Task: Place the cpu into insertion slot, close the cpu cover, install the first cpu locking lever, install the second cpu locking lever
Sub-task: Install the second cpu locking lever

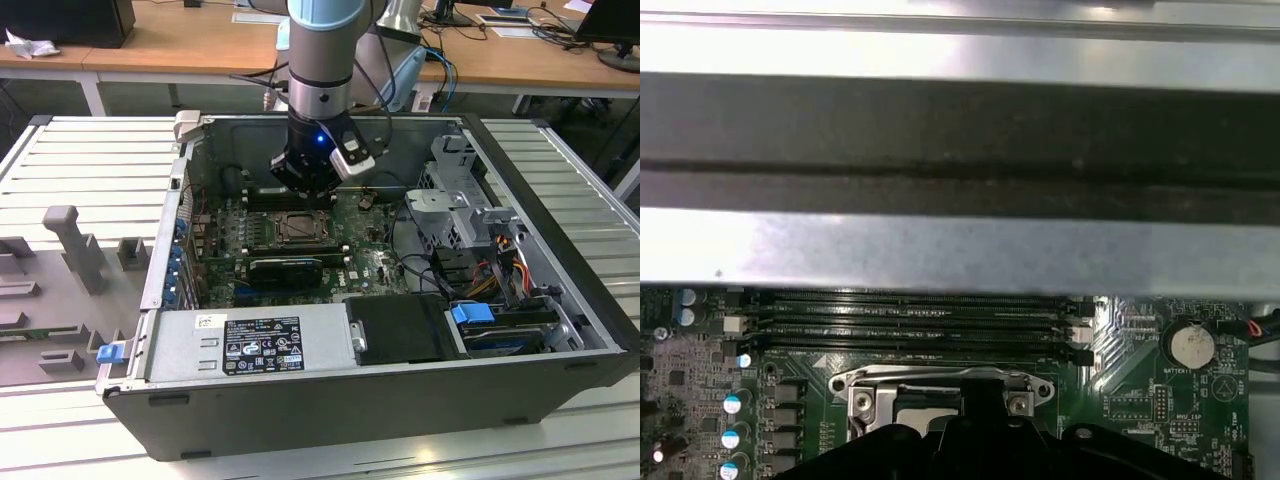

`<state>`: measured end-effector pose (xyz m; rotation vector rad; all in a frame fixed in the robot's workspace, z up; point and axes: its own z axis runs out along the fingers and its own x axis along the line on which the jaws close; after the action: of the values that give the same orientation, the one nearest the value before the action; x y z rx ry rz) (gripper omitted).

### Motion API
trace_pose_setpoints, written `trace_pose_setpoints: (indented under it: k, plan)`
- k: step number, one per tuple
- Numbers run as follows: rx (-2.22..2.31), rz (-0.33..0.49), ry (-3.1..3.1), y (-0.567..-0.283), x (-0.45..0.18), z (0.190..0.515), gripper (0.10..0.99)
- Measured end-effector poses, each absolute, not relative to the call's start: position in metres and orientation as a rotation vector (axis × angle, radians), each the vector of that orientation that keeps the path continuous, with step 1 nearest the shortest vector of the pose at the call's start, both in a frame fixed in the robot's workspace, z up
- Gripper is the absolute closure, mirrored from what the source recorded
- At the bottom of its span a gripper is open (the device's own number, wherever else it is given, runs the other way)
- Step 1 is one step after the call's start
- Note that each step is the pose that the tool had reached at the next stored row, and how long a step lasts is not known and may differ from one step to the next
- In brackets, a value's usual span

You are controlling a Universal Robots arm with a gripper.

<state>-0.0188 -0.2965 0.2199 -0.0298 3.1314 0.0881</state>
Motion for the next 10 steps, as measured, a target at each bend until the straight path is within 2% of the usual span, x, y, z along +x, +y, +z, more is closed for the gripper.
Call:
trace_pose_setpoints:
  k: [10]
  plan:
    - [-0.030,0.088,3.131,-0.2986,-0.0188,0.2228,0.980]
